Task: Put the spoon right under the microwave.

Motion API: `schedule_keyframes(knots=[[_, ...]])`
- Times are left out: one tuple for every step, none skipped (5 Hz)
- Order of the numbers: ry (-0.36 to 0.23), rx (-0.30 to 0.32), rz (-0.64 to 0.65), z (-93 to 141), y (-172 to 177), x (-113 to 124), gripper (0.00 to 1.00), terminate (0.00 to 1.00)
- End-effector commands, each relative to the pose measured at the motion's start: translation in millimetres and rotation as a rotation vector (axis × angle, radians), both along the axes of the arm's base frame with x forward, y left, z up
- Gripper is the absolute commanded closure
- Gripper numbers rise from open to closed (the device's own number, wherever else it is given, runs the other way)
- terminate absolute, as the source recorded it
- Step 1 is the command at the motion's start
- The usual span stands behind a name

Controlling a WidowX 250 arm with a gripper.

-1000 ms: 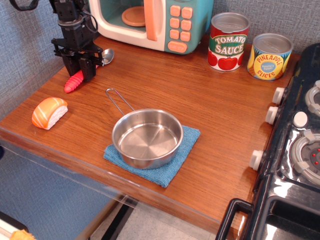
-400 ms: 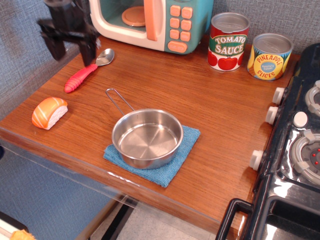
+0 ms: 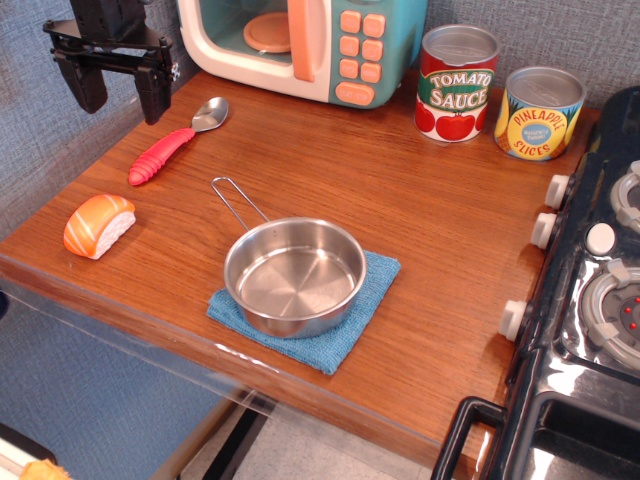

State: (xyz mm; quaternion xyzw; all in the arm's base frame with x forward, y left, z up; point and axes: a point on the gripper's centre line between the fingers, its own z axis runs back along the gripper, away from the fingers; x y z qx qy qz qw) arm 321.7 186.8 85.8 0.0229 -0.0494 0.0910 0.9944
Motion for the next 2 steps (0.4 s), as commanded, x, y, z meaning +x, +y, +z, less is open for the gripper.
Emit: schedule_keyframes(knots=[[0.013,0.031,-0.026,12.6,-11.6,6.2,0.00,0.00],[0.013,0.031,-0.026,12.6,-11.6,6.2,0.00,1.00]])
